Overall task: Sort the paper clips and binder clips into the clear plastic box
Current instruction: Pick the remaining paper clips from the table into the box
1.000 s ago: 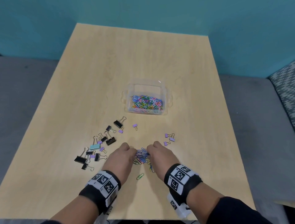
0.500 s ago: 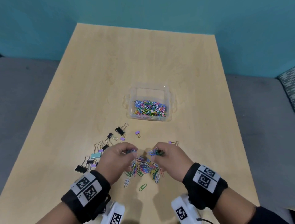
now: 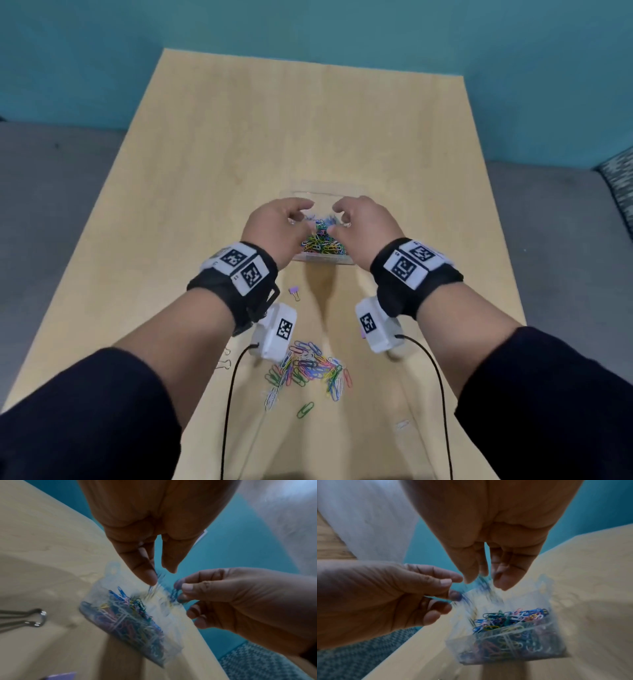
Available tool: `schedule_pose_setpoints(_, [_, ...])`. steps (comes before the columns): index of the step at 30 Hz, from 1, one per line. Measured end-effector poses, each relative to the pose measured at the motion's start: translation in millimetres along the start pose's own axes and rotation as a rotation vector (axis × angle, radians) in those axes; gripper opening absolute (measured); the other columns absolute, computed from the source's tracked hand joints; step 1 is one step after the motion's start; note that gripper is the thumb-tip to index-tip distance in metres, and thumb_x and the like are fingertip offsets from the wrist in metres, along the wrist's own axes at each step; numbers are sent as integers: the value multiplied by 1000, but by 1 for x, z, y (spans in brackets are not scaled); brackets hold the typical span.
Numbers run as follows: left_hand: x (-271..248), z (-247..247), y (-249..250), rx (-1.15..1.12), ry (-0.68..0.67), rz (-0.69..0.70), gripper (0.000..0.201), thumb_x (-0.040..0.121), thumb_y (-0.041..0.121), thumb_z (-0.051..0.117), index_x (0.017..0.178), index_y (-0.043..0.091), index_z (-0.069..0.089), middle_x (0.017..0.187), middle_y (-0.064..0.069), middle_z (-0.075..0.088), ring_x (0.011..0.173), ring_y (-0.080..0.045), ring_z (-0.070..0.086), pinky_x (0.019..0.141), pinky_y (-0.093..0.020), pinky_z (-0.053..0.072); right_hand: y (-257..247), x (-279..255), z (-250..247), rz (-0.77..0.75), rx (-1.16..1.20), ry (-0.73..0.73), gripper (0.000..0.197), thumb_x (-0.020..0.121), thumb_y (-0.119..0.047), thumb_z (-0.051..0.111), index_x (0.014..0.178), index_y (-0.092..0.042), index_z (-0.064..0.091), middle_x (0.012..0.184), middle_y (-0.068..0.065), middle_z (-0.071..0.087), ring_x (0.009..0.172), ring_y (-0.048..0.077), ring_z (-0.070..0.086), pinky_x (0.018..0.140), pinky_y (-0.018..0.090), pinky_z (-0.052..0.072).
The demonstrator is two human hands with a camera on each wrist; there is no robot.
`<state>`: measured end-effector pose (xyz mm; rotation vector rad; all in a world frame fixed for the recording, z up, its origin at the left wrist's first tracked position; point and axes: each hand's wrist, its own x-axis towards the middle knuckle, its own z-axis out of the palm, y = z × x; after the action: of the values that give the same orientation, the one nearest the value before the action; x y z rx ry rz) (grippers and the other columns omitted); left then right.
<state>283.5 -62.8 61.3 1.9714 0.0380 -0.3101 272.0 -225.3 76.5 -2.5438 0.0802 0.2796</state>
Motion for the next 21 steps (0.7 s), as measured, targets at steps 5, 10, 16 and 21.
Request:
schedule_pose_setpoints(5, [-44,-14,-35,45,21,-64,21,85,11,62,89,30,66,83,0,61,54,-22,60,57,-32,54,26,-50,11,-97,16,42,22,89,-20,56,108,-15,64,102,7,61,88,24,59,80,36,47])
schedule_pose_setpoints(10, [-153,-18,-73,-125,-452,-300,5,69,14,60,70,16,64,66,-5,62,59,-19,57,59,-30,49,57,-143,44,43,237,-494,13,77,-13,54,78,-22,63,70,-7,61,64,9,54,68,30,46])
schedule_pose_setpoints(16, [-199,14,-106,-40,-467,-285,14,78,16,62,80,29,67,68,7,60,65,-10,52,69,-34,51,45,-187,90,34,215,-717,26,78,-11,50,76,-33,62,69,-12,58,66,2,53,69,22,45])
schedule_pose_setpoints(21, [-184,10,-96,96,-177,-136,4,76,25,63,77,29,64,81,5,59,74,-11,59,76,-36,52,32,-178,102,73,344,-451,22,81,-9,50,80,-28,61,69,-10,55,57,5,47,62,27,43])
